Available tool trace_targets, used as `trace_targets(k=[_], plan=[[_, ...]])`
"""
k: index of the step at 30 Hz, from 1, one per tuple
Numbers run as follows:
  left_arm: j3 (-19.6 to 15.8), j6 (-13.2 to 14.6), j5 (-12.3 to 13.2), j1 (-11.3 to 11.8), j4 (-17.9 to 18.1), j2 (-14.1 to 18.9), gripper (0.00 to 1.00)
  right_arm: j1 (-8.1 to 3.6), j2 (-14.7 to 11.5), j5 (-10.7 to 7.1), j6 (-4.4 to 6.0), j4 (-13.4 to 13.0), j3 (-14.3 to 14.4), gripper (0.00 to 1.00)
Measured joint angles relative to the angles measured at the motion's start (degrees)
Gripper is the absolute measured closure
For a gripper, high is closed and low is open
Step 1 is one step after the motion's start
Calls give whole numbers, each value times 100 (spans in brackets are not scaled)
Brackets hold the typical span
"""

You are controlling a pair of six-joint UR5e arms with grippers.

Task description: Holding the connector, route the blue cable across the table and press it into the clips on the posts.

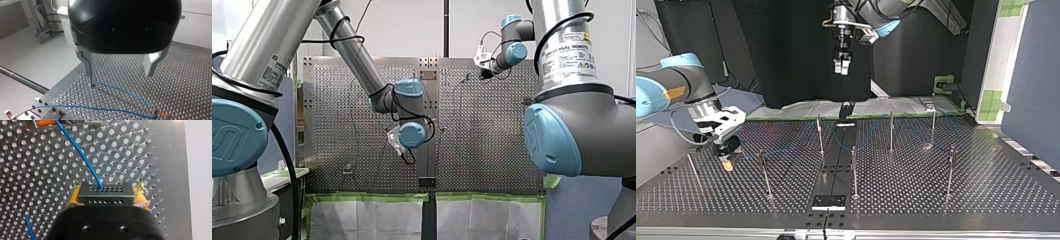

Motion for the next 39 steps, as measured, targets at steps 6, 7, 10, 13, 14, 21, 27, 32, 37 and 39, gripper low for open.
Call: trace_targets(k=[6,7,10,13,14,21,27,32,37,39], plan=[[-306,0,0,-1,306,2,0,36,-4,0,13,6,0,100],[-346,0,0,-1,346,2,0,43,-4,0,15,9,0,100],[-481,0,1,-1,481,1,0,63,-6,5,17,16,0,100],[-613,0,1,-1,612,2,0,84,-7,18,18,19,0,100],[-675,2,1,-1,675,2,0,94,-7,26,18,20,0,100],[-999,2,1,-1,998,4,0,137,-7,107,4,21,0,100],[-1044,0,1,-1,1043,5,0,141,-7,121,1,21,0,100],[-1045,0,1,-2,1046,6,0,142,-7,123,1,21,0,100],[-1047,0,1,-1,1046,6,0,141,-7,123,1,20,0,100],[-1047,0,1,-2,1046,6,0,142,-7,123,1,21,0,100]])
